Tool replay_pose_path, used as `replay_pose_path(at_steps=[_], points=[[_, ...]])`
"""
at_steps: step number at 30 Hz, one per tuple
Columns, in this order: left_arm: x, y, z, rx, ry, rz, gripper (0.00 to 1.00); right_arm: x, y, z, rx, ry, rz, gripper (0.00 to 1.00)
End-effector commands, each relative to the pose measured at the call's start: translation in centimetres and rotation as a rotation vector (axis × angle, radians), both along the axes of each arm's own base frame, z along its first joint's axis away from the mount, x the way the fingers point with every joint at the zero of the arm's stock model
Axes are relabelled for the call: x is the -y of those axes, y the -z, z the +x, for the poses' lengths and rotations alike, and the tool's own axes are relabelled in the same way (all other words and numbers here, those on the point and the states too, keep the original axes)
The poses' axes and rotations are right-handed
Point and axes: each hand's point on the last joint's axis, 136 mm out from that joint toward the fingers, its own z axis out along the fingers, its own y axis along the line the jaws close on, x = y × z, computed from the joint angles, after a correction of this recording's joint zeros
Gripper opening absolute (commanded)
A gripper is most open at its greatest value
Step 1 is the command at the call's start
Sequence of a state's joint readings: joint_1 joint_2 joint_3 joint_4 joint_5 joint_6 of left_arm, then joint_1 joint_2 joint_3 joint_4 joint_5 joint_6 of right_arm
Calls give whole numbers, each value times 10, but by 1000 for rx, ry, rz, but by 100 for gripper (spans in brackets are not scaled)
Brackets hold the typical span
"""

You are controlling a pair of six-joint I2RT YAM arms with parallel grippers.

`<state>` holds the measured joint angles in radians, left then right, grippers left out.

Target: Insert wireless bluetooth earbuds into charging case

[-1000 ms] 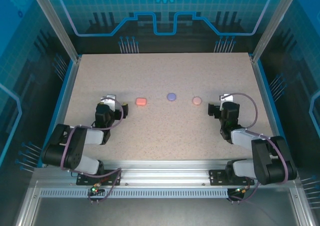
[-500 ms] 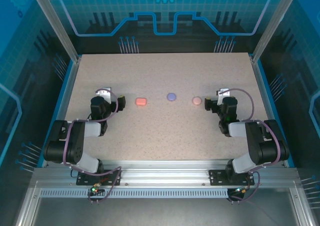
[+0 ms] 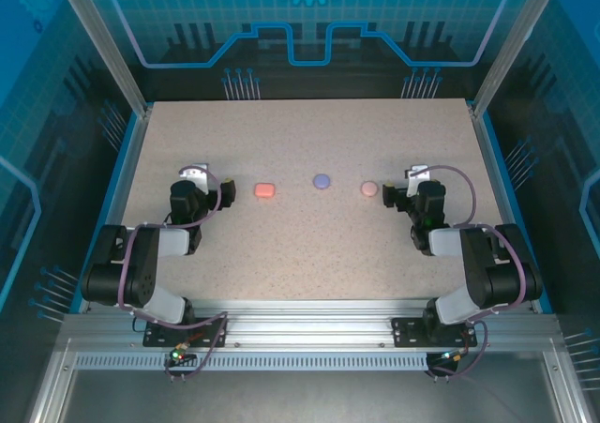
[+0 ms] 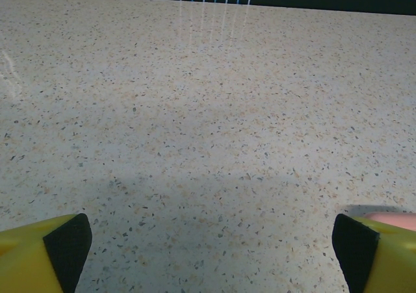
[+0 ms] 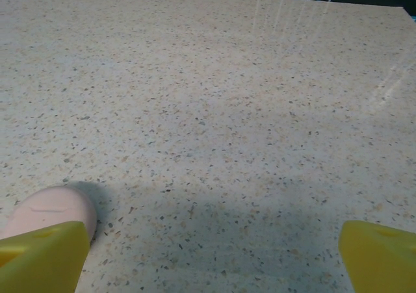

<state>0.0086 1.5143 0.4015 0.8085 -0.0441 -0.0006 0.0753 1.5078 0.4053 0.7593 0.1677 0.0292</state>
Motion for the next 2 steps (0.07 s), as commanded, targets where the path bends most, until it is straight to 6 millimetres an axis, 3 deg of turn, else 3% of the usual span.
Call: replay_pose_path(at_steps=[1,2], points=[[3,1,1,-3,8,-8,99,-5,-10,6,29,-49,6,100],[2,0,2,-2,7,-7,99,-10,-9,7,23,-74,4,100]])
